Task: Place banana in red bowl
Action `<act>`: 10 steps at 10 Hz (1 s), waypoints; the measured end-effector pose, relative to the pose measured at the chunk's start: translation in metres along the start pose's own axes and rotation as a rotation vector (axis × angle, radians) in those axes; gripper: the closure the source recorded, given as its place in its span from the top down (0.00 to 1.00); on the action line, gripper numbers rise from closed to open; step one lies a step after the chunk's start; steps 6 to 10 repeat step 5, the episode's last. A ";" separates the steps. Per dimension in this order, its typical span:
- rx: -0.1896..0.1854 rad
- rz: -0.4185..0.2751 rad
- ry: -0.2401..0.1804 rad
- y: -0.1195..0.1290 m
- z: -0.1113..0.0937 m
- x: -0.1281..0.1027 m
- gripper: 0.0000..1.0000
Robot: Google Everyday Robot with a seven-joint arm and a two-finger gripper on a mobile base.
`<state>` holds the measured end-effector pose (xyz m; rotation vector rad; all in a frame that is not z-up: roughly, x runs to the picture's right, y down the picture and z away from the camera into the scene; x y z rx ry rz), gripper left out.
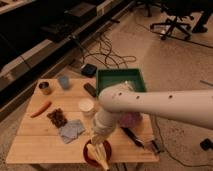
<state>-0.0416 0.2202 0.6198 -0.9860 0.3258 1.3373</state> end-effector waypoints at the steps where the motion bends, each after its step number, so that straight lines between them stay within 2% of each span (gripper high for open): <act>1: 0.006 0.011 -0.003 -0.003 -0.003 0.003 0.80; 3: 0.020 0.041 -0.015 -0.012 -0.007 0.009 0.80; 10: 0.018 0.038 -0.017 -0.011 -0.006 0.008 0.80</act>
